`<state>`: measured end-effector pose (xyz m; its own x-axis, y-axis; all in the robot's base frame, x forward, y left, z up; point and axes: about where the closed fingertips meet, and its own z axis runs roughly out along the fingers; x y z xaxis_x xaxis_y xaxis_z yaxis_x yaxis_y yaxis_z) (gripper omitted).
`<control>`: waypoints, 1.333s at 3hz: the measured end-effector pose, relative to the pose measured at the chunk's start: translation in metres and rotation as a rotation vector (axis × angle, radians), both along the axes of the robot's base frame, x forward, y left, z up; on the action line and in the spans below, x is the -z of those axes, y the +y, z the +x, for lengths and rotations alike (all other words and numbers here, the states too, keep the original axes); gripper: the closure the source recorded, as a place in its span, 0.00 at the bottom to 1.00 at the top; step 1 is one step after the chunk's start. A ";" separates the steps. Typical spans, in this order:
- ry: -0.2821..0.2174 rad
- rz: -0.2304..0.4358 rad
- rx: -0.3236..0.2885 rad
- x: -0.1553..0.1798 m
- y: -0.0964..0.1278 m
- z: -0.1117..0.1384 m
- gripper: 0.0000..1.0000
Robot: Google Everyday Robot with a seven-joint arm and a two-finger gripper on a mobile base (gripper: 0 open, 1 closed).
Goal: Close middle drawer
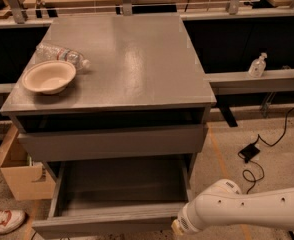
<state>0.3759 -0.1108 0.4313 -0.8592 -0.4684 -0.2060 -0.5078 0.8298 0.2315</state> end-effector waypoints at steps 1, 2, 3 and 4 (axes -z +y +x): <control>0.000 0.000 0.000 0.000 0.000 0.000 1.00; -0.047 0.015 0.012 0.003 0.001 0.016 1.00; -0.114 0.039 -0.012 0.007 0.009 0.042 1.00; -0.162 0.068 -0.041 0.012 0.020 0.066 1.00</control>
Offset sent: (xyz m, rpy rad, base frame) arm 0.0439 0.0048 -0.0129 0.0385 -0.1376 -0.0374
